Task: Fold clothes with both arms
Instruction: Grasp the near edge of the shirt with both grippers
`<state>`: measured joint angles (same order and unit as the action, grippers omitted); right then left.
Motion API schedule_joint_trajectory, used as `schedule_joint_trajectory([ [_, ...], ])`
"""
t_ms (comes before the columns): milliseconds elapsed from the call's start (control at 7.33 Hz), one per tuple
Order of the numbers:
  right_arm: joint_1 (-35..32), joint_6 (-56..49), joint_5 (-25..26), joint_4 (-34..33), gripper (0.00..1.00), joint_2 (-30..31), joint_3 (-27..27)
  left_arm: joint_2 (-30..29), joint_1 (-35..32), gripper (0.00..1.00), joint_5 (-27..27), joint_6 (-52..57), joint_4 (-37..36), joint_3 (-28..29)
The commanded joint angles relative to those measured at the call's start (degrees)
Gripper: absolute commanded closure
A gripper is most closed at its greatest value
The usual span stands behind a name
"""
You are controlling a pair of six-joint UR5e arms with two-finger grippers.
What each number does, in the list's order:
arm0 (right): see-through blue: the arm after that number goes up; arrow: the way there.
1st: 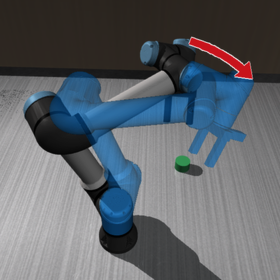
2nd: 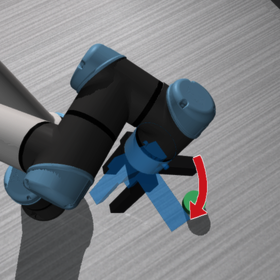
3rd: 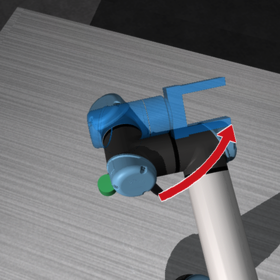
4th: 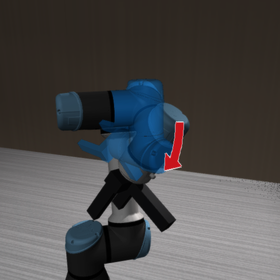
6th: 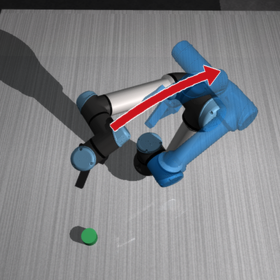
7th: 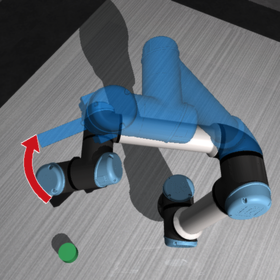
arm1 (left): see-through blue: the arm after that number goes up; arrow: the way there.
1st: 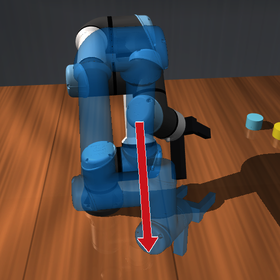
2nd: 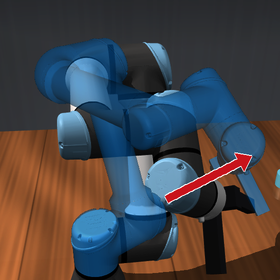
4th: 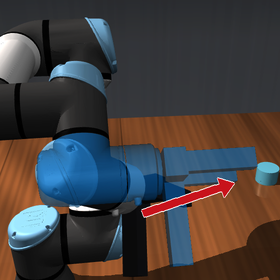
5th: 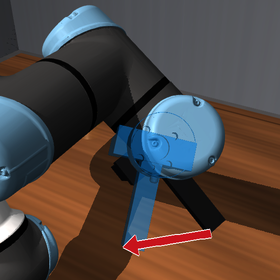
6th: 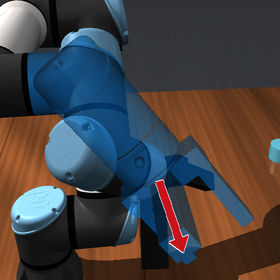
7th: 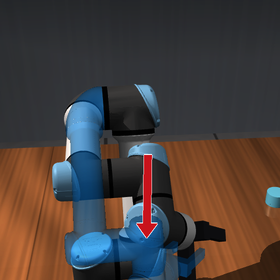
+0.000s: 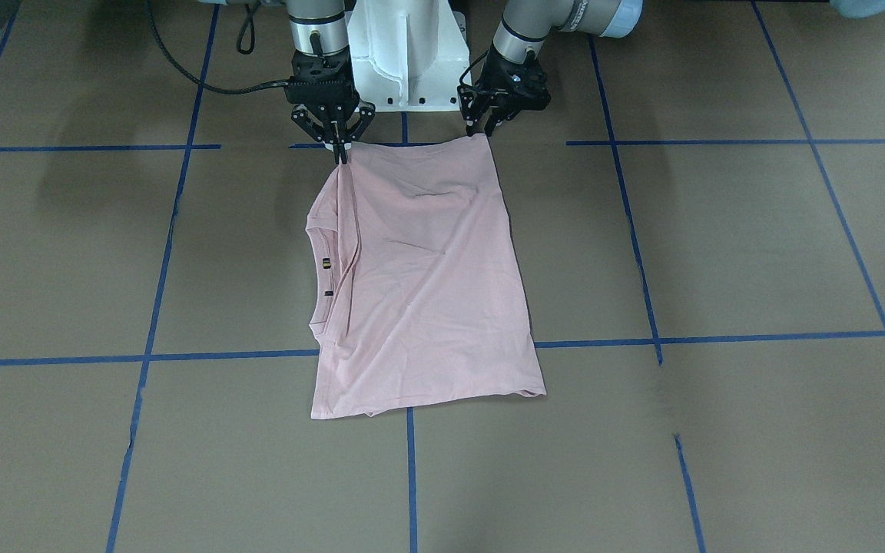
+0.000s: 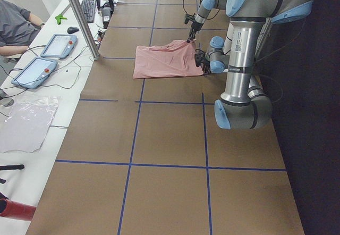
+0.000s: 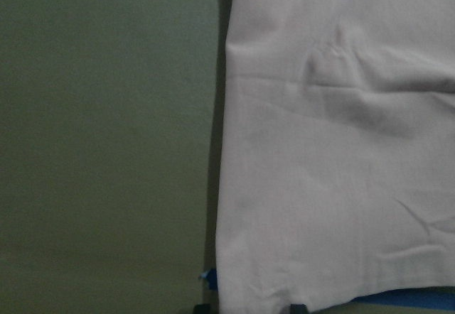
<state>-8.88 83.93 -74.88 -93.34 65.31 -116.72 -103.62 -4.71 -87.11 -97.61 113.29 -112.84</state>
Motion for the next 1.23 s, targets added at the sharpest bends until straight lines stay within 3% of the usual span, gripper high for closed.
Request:
schedule_joint_trajectory([
  [0, 0.0, 0.0, 0.0, 0.0, 1.0, 0.0, 0.0, -0.1, 0.0, 0.56, 0.0, 0.1, 0.0, 0.1],
  [409, 0.0, 0.0, 0.0, 0.0, 1.0, 0.0, 0.0, -0.2, -0.6, 0.54, -0.1, 0.3, 0.0, 0.3],
  [682, 0.0, 0.0, 0.0, 0.0, 1.0, -0.1, 0.0, -0.2, -0.6, 0.61, -0.1, 0.3, 0.0, 0.4],
  [955, 0.0, 0.0, 0.0, 0.0, 1.0, -0.1, 0.0, -0.1, -0.7, 0.95, 0.0, 0.3, 0.0, 0.5],
  [1091, 0.0, 0.0, 0.0, 0.0, 1.0, 0.0, 0.0, -0.1, -0.8, 1.0, -0.1, 0.7, 0.0, 0.5],
])
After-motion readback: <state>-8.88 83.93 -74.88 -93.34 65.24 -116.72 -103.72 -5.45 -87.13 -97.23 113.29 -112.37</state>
